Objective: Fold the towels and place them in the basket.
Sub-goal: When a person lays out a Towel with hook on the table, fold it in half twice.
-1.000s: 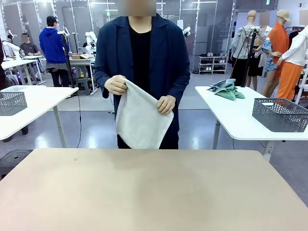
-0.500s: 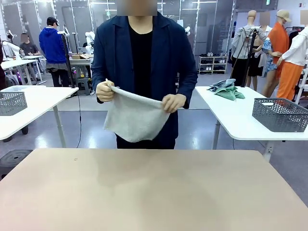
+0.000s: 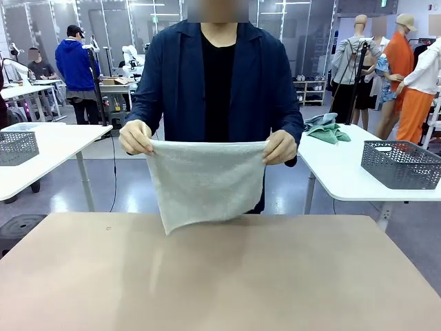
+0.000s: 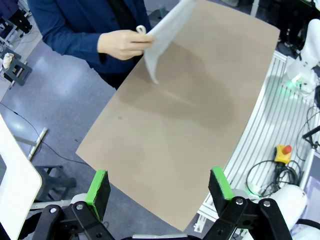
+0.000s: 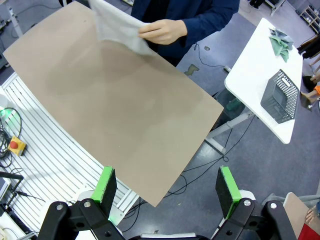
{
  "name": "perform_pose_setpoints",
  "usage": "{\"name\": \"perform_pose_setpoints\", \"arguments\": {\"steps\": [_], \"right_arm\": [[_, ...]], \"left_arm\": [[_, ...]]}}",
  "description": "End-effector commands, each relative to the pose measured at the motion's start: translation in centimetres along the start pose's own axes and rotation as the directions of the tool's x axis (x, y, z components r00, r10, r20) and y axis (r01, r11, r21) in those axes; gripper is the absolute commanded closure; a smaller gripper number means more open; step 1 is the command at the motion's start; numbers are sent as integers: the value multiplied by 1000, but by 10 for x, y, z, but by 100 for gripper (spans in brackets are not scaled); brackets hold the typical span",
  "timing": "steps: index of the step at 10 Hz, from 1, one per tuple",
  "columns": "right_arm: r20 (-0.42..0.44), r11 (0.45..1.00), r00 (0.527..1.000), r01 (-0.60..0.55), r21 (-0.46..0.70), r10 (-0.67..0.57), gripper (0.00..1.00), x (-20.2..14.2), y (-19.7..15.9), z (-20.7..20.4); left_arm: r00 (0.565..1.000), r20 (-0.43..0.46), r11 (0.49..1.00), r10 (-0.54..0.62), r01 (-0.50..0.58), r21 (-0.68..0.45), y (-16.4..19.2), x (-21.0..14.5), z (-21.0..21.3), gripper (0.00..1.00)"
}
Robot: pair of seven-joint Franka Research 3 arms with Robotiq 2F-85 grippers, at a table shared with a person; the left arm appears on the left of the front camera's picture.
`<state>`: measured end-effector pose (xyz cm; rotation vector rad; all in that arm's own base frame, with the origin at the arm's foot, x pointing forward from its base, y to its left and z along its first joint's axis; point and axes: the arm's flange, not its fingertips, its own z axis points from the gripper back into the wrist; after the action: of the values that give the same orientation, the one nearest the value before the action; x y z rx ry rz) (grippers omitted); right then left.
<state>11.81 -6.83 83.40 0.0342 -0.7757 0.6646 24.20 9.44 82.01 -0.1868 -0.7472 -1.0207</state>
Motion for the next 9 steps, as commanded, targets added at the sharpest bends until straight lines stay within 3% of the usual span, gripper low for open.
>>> {"name": "perform_pose_setpoints", "arguments": {"steps": [1,9], "right_arm": [[10,1000,1000,-2,-5,2,0,-3,2,6],[10,1000,1000,-2,-5,2,0,-3,2,6]], "left_arm": [[1000,7,1000,-7,7,-5,-1,0,0,0],[1000,7,1000,-7,7,-5,-1,0,0,0]]}}
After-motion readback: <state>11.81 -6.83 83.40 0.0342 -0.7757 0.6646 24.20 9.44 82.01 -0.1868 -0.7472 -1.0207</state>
